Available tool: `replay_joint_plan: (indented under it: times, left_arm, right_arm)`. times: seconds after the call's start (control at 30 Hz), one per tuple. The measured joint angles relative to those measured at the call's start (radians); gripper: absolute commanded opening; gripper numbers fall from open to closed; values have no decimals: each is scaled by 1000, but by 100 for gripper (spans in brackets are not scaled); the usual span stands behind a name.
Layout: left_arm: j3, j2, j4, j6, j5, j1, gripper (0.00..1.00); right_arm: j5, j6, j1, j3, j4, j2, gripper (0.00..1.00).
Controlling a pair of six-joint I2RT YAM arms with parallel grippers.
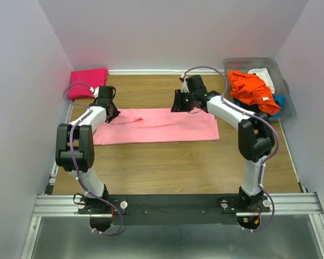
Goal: Fold and stack the t-shirts
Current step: Fold the tshirt
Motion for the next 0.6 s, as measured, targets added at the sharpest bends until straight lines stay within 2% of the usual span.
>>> replay_joint_plan:
  times: [0.13,0.37,0.6]
  left_arm:
    - [87,113,37,10,0,1,17]
    - [136,222,63,24,2,1,17]
    - [132,227,91,32,4,1,17]
  right_arm:
    - [-91,45,38,115,66,108,41]
    - [-208,164,100,268,206,287,38]
    - [-278,339,132,336,398,432,35]
